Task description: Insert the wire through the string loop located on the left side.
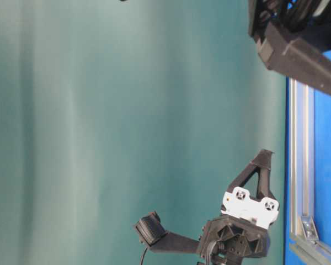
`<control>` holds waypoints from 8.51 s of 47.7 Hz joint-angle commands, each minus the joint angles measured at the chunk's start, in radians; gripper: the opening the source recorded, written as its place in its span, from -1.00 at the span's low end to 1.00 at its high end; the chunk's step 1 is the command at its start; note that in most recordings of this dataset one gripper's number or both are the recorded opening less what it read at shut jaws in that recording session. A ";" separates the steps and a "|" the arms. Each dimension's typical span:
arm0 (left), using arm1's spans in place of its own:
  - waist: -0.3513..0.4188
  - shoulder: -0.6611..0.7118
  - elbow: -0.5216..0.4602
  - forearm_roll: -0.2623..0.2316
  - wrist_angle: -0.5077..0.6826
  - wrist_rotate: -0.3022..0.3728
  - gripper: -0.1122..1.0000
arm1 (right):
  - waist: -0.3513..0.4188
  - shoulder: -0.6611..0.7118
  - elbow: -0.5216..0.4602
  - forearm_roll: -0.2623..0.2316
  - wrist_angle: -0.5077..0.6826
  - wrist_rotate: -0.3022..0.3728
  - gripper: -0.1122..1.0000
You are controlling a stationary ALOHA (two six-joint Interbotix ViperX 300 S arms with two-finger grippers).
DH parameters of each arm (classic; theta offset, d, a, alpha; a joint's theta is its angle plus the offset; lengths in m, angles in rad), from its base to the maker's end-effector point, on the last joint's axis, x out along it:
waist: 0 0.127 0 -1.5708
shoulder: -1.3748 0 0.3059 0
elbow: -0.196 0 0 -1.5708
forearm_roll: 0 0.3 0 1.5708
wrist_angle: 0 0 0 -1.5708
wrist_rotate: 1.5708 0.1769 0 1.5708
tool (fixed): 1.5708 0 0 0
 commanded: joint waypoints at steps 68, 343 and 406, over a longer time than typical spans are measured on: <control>-0.002 -0.035 -0.005 0.005 -0.005 0.000 -0.80 | 0.028 0.284 -0.206 0.077 -0.018 0.107 -0.44; 0.000 -0.037 -0.018 0.008 -0.005 -0.012 -0.80 | -0.244 0.101 -0.238 0.064 0.235 0.000 -0.75; 0.000 -0.037 -0.018 0.006 -0.005 -0.014 -0.80 | -0.244 0.143 -0.293 0.066 0.236 0.000 -0.75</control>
